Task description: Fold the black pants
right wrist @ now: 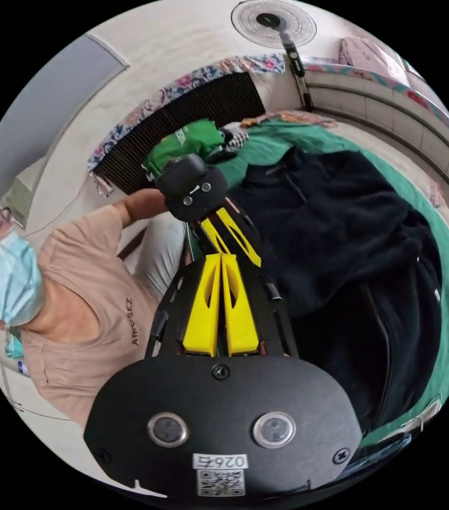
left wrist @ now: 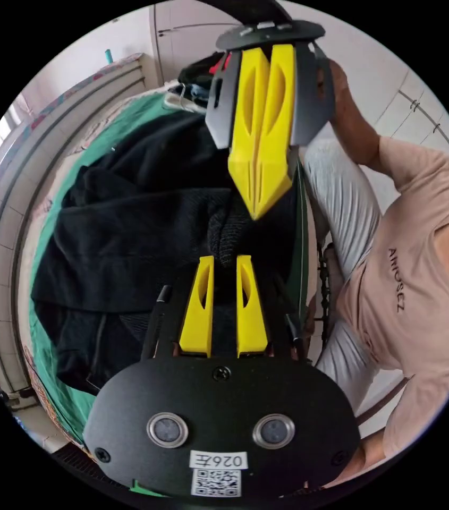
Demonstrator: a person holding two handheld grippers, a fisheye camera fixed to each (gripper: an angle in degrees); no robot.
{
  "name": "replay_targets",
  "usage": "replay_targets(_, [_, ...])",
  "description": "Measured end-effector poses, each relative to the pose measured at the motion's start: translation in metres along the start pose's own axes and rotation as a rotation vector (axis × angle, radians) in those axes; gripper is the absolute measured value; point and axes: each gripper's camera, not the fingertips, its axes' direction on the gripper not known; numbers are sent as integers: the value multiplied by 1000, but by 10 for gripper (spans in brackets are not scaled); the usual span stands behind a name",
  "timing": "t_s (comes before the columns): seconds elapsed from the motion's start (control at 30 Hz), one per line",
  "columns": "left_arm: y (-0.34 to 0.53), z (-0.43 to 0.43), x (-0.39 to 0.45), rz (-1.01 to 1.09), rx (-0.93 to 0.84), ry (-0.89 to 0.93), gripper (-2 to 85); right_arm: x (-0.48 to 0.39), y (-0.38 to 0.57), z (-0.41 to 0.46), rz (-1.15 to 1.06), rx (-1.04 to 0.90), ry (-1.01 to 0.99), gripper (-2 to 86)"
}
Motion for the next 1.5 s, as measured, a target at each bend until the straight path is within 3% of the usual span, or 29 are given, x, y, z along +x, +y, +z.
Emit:
replay_targets(0.13, [6,-72,-96,-128,292,-44,65,52,-53,-46,122,114,173,-7])
replay_targets(0.27, [32,-83,-193,-307,515,60,62,108,-38,-113,215,482,95,34])
replay_targets(0.33, [39,-67,-210,-337,528,106,62,109,-22,-118,203,539,109,84])
replay_targets(0.47, [63,-35,-198,-294,572,119,63,107,-1,-83,264,404,256,208])
replay_targets(0.53, [75,-27,-188,-266,594,121,63,104,2,-64,233,343,288,228])
replay_targets(0.6, [77,-18,-181,-231,595,150,67,101,-3,-47,178,331,253,218])
replay_targets(0.63, [73,-12,-178,-200,605,185,75,101,-13,-36,138,313,207,77])
replay_targets(0.67, [69,-8,-178,-196,624,208,87,97,-27,-25,76,282,176,4])
replay_targets(0.73, [68,-9,-179,-255,646,113,109,98,-55,-20,76,225,197,2])
replay_targets(0.8, [88,-13,-179,-360,732,-61,127,99,-84,-42,47,208,473,6])
replay_targets(0.87, [113,-2,-186,-499,727,-209,127,127,-113,-95,151,261,1125,51])
replay_targets(0.93, [124,23,-196,-576,628,-250,123,165,-116,-141,373,279,1335,101])
replay_targets(1.0, [133,54,-204,-606,531,-231,124,182,-90,-186,559,437,1156,121])
replay_targets(1.07, [149,92,-210,-657,486,-197,130,180,-47,-197,560,611,801,121])
replay_targets(1.1, [153,102,-211,-675,477,-184,131,178,-40,-191,539,610,749,119])
replay_targets(1.17, [162,136,-213,-730,443,-99,134,172,-21,-143,479,438,621,119])
replay_targets(1.3, [155,181,-206,-742,348,50,135,169,-2,-58,448,209,569,128])
replay_targets(1.4, [140,201,-186,-726,319,142,135,181,-11,8,400,-10,574,57])
replay_targets(1.43, [134,202,-175,-713,331,162,135,187,-17,37,359,-176,525,12])
replay_targets(1.5, [127,199,-156,-693,351,163,132,180,-23,48,341,-218,585,-5])
